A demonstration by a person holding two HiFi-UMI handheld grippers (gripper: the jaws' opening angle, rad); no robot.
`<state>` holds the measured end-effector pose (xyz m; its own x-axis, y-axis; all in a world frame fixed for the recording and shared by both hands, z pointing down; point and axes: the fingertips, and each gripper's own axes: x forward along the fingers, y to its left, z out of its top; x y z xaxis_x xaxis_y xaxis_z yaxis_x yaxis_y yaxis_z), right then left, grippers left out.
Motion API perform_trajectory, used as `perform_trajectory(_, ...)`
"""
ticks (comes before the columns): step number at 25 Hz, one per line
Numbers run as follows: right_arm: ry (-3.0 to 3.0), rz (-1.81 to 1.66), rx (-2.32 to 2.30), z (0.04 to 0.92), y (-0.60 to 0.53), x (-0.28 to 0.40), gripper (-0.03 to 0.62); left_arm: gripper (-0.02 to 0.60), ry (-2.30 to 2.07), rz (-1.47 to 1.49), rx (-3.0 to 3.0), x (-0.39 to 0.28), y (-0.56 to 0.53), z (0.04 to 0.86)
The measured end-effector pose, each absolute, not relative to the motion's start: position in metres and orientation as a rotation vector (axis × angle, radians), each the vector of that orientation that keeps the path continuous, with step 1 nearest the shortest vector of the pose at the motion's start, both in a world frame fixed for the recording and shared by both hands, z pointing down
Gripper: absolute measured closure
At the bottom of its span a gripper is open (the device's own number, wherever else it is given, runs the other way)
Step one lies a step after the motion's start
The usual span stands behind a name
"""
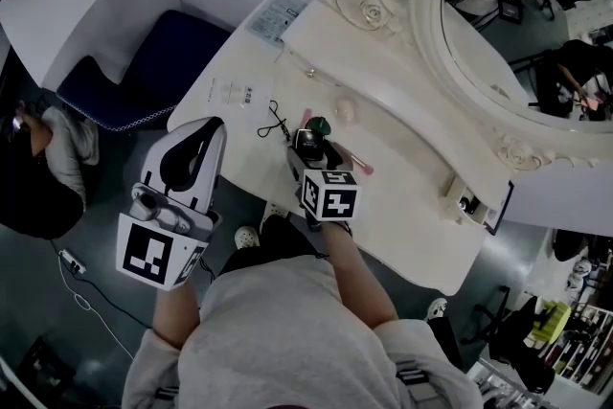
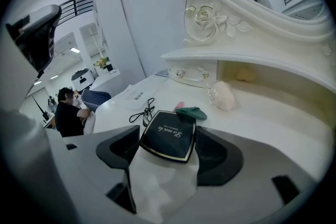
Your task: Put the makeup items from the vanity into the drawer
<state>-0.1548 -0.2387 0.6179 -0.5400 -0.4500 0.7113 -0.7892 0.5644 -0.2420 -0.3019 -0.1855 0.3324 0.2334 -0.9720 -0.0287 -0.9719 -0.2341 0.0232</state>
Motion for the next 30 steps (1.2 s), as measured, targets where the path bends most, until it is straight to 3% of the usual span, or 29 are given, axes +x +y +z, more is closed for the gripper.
perform_trajectory(30,-2.559,0.618,1.134,0.498,-0.215,-0.129,0.278,0.568,-1.875,-0.073,2.596,-0.266,-0.147,0.311)
